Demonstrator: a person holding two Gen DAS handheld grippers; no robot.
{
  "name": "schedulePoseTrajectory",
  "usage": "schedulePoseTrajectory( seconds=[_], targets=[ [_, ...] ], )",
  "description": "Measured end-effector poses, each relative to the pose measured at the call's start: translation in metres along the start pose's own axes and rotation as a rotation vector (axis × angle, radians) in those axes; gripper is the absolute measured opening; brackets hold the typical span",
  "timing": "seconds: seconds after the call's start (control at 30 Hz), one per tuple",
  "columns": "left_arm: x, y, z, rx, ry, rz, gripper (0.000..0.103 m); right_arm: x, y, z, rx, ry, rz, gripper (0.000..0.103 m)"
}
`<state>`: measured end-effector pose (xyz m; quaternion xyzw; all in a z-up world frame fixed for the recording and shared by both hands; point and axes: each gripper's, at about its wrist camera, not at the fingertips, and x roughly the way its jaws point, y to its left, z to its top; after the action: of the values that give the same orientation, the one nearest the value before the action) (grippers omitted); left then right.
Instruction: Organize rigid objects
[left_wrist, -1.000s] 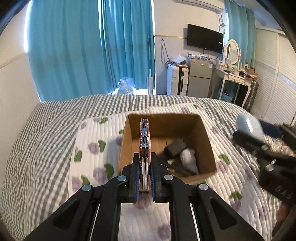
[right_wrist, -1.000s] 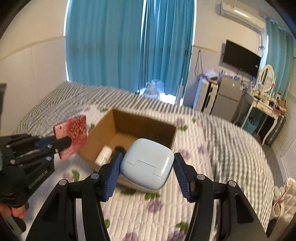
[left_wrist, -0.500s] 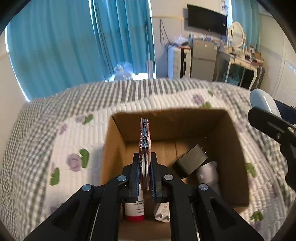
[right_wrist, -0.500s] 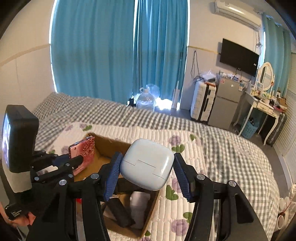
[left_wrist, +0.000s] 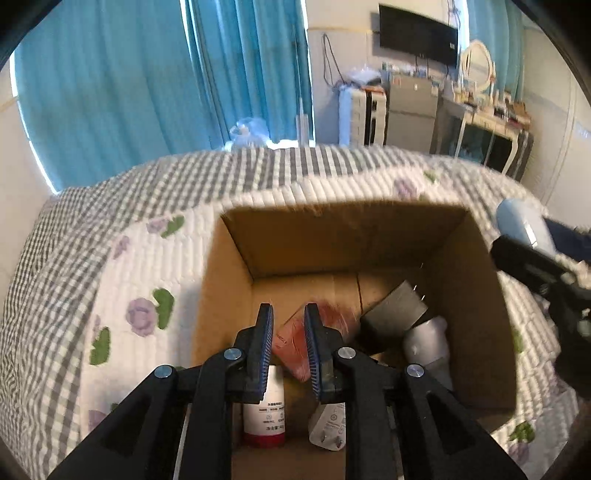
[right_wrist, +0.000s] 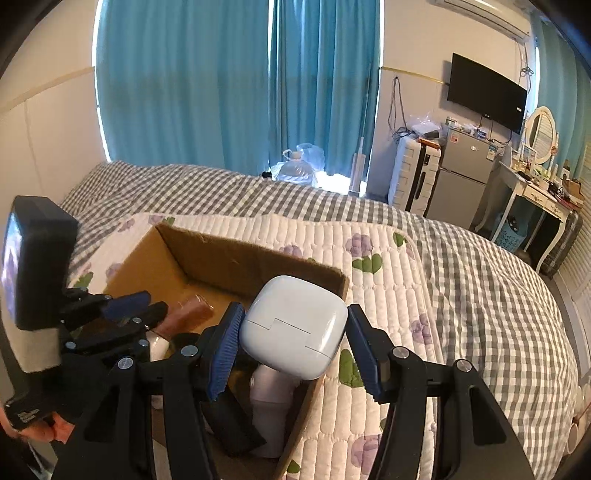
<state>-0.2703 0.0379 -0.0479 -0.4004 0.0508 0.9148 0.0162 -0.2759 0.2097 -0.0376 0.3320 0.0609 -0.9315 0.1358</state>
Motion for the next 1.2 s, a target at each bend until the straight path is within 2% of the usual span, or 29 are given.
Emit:
schedulePoseTrajectory(
  seconds=[0.13,0.3,0.53,0.67,0.7,0.73,0.83,0.97,1.2],
  targets=[
    [-0.024,0.017,0.011,-0.028,-0.062,0.021,0.02,-0.008,0.01,0.01,-0.011,-0.02,-0.006,0.056],
    [-0.038,0.041,0.016,-0.042,-0.11,0.055,0.02,0.01,0.027,0.02,-0.024,-0.01,0.005,0.056],
    [-0.025,0.062,0.005,-0.031,-0.118,0.099,0.02,0.077,0.059,0.019,-0.025,0.093,0.018,0.056],
    [-0.015,0.069,0.0,-0.044,-0.108,0.098,0.02,0.093,0.065,0.017,0.012,0.129,0.027,0.056],
    [-0.014,0.069,-0.001,-0.042,-0.105,0.096,0.02,0.093,0.065,0.016,0.021,0.121,0.019,0.061],
    [-0.014,0.069,-0.002,-0.04,-0.102,0.095,0.02,0.09,0.065,0.016,0.022,0.107,0.002,0.069],
    [-0.022,0.066,-0.004,-0.037,-0.107,0.09,0.02,0.072,0.062,0.014,0.009,0.07,-0.022,0.07],
    [-0.058,0.058,-0.001,-0.037,-0.151,0.072,0.02,0.035,0.055,0.022,0.01,0.036,-0.057,0.071],
    [-0.152,0.048,0.006,-0.041,-0.301,0.037,0.02,-0.082,0.042,0.036,-0.009,-0.107,-0.144,0.071]
  ],
)
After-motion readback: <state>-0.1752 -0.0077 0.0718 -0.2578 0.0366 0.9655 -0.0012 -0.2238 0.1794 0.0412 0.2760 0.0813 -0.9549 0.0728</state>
